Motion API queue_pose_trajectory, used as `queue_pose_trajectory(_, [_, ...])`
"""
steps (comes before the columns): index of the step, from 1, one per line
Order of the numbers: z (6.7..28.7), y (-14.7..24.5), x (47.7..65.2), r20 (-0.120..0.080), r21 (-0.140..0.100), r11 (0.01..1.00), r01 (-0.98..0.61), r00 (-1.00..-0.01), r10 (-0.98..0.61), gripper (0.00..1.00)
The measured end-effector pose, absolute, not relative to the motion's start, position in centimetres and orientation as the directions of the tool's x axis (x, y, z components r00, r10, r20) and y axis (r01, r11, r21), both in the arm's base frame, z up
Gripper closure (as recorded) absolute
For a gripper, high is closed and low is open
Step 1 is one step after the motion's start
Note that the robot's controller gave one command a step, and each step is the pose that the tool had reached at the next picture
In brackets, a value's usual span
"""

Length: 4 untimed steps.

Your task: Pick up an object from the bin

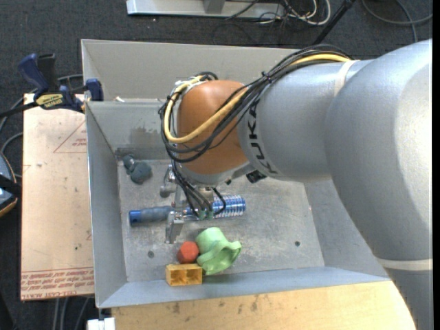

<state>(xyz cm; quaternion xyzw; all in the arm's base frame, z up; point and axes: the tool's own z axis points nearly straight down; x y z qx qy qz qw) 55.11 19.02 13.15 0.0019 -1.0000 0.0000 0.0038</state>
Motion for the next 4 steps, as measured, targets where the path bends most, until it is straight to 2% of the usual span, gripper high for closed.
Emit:
queue_pose_trajectory(1, [7.28,12.19,58.75,-0.005,0.008,0.998,-0.063,-0.998,-0.063,0.0])
queue_pose_trajectory(4, [7.93,12.58,59.14,-0.003,0.002,0.998,-0.059,-0.998,-0.059,0.0])
